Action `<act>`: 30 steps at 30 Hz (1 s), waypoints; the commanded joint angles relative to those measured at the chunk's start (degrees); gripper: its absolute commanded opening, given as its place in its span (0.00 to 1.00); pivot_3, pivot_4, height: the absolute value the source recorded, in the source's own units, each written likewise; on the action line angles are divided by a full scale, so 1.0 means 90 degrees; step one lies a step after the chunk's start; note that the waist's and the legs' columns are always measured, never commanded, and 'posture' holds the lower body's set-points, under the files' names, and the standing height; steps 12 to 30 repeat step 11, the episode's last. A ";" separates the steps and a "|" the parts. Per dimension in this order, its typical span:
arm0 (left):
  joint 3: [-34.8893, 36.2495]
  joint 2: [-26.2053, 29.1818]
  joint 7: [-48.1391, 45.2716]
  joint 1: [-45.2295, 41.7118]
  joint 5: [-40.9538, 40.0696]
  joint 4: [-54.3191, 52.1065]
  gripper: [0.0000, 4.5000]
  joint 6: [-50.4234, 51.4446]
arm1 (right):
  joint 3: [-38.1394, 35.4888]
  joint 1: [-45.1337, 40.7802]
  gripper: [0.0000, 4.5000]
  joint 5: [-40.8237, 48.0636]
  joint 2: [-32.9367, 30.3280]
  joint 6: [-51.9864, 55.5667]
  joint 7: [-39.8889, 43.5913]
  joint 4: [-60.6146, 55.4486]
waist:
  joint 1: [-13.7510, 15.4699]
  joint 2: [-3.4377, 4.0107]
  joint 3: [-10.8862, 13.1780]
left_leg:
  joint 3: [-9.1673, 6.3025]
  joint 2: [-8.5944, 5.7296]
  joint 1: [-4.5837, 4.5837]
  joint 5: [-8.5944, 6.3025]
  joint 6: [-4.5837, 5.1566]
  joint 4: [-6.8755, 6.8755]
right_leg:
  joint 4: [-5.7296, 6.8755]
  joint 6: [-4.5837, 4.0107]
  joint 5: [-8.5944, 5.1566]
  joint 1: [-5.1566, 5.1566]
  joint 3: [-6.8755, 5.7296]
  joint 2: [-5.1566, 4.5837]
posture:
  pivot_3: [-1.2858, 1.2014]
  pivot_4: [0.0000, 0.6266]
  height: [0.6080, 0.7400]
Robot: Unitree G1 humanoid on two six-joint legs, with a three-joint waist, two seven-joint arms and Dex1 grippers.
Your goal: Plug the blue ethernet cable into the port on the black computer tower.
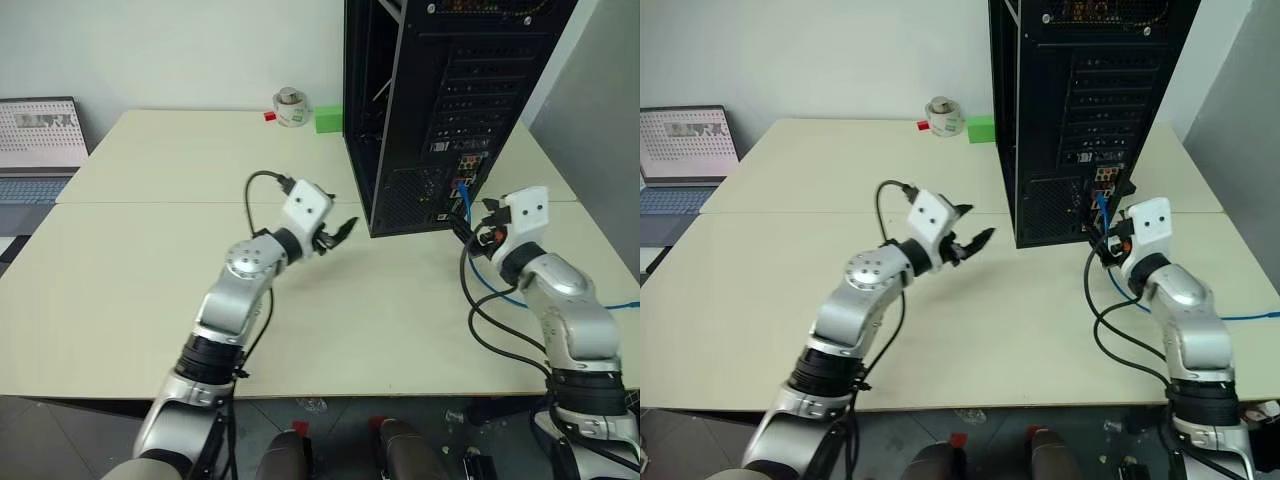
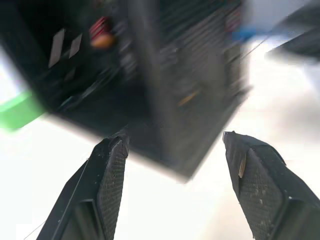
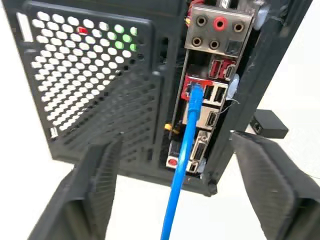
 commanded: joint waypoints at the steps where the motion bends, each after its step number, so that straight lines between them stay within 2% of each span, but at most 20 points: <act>1: 0.0494 0.0592 -0.0684 0.0415 -0.0412 -0.0482 0.70 -0.0083 | -0.0412 0.0402 0.92 0.0666 -0.0452 -0.0054 0.0919 -0.0509 | 0.0001 0.0000 0.0000 | 0.0002 0.0001 0.0000 0.0000 0.0000 -0.0001 | -0.0001 0.0000 0.0000 0.0000 0.0001 -0.0001 | 0.52 0.24 1.00; 5: 0.1010 0.1321 -0.1296 0.1123 -0.0864 -0.0989 0.70 0.0008 | -0.0790 0.0758 0.92 0.1149 -0.0851 -0.0150 0.1613 -0.0501 | 0.0003 -0.0002 0.0002 | 0.0003 0.0004 -0.0002 -0.0001 0.0000 -0.0001 | -0.0002 0.0000 0.0000 -0.0001 0.0000 -0.0006 | 0.52 0.24 1.00; 10: 0.1686 0.1736 -0.1519 0.1831 -0.1376 -0.1438 0.70 0.0181 | -0.1060 0.0794 0.92 0.1357 -0.1216 -0.0279 0.2042 -0.0243 | 0.0029 -0.0005 0.0005 | 0.0002 0.0004 0.0000 0.0000 0.0000 0.0002 | -0.0001 0.0001 -0.0001 0.0001 -0.0002 -0.0008 | 0.52 0.24 1.00; 30: 0.1791 0.1772 -0.1548 0.1943 -0.1470 -0.1517 0.70 0.0198 | -0.1081 0.0760 0.92 0.1363 -0.1284 -0.0297 0.2109 -0.0171 | 0.0029 -0.0005 0.0005 | 0.0002 0.0003 0.0000 0.0000 0.0000 0.0002 | -0.0001 0.0001 -0.0001 0.0001 -0.0002 -0.0008 | 0.52 0.24 1.00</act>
